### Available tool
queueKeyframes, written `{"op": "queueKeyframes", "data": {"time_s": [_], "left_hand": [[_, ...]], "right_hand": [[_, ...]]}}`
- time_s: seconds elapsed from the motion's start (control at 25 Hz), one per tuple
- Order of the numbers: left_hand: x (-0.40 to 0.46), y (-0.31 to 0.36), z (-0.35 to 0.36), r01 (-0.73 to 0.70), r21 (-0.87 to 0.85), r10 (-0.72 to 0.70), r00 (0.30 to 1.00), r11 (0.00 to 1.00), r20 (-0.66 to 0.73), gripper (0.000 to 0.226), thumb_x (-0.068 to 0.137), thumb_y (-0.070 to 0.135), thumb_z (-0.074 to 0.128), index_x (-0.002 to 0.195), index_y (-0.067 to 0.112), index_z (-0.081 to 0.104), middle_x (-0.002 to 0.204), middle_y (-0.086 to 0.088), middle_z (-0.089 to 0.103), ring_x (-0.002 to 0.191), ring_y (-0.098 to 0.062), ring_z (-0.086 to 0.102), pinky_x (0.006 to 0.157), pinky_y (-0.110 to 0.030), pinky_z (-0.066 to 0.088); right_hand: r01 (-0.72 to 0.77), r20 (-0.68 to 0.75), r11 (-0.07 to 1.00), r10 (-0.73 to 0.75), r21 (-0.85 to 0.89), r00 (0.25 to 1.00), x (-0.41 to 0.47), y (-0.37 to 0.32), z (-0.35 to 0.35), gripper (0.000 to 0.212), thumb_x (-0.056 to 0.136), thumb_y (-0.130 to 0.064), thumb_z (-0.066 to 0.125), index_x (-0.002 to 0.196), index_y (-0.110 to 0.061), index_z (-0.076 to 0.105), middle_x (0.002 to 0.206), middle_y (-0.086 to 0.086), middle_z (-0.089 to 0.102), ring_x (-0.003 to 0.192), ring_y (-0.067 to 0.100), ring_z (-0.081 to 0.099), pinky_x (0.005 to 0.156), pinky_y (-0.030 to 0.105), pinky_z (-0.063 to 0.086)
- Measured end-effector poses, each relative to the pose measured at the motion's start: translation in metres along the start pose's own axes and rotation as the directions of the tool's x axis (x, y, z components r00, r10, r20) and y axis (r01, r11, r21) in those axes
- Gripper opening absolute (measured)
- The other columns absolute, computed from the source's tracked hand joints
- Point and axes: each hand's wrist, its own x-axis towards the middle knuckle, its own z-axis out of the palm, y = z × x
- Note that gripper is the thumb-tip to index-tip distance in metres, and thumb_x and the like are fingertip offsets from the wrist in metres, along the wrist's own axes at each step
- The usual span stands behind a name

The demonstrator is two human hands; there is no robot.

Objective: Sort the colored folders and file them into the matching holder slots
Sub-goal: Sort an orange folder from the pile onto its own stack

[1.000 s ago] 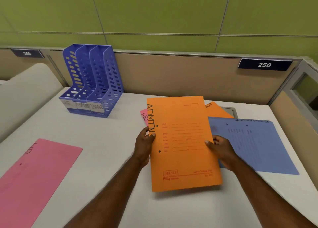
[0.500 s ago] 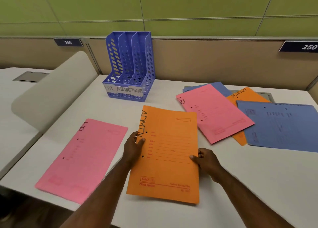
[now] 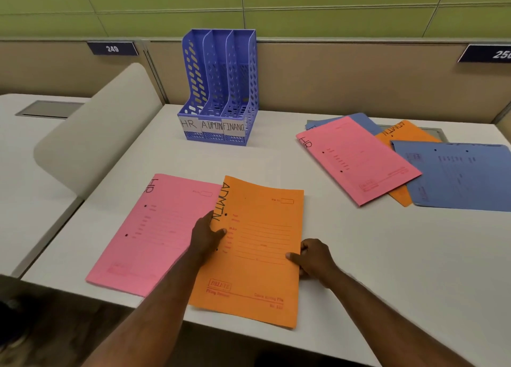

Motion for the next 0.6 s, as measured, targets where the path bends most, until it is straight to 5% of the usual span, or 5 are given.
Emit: {"op": "queueKeyframes", "data": {"time_s": [0.24, 0.4, 0.6], "left_hand": [[0.007, -0.014, -0.001, 0.022, 0.045, -0.024, 0.998, 0.999, 0.053, 0.057, 0.082, 0.009, 0.072, 0.134, 0.009, 0.049, 0.128, -0.015, 0.06, 0.113, -0.035, 0.059, 0.092, -0.054, 0.053], [0.011, -0.018, 0.003, 0.025, 0.116, -0.036, 0.995, 0.993, 0.098, 0.065, 0.079, 0.016, 0.076, 0.137, 0.009, 0.047, 0.129, -0.018, 0.056, 0.115, -0.037, 0.057, 0.092, -0.054, 0.052], [0.012, -0.018, 0.009, 0.053, 0.199, -0.05, 0.998, 0.979, -0.024, 0.074, 0.077, 0.028, 0.078, 0.14, 0.011, 0.043, 0.136, -0.017, 0.05, 0.126, -0.036, 0.045, 0.104, -0.049, 0.039]], "right_hand": [[0.011, -0.078, 0.994, -0.02, -0.106, 0.997, 0.0, 0.002, 0.013, 0.032, 0.075, -0.029, 0.08, 0.079, -0.008, 0.056, 0.081, 0.011, 0.07, 0.063, 0.027, 0.072, 0.06, 0.044, 0.061], [0.03, -0.15, 0.931, -0.09, -0.365, 0.985, -0.001, 0.004, 0.011, 0.039, 0.075, -0.047, 0.075, 0.074, -0.019, 0.048, 0.086, 0.003, 0.067, 0.073, 0.018, 0.063, 0.064, 0.029, 0.052], [0.037, -0.198, 0.888, -0.143, -0.458, 0.97, -0.002, 0.006, 0.002, 0.052, 0.067, -0.065, 0.072, 0.081, -0.019, 0.05, 0.088, 0.0, 0.064, 0.075, 0.013, 0.056, 0.058, 0.024, 0.038]]}}
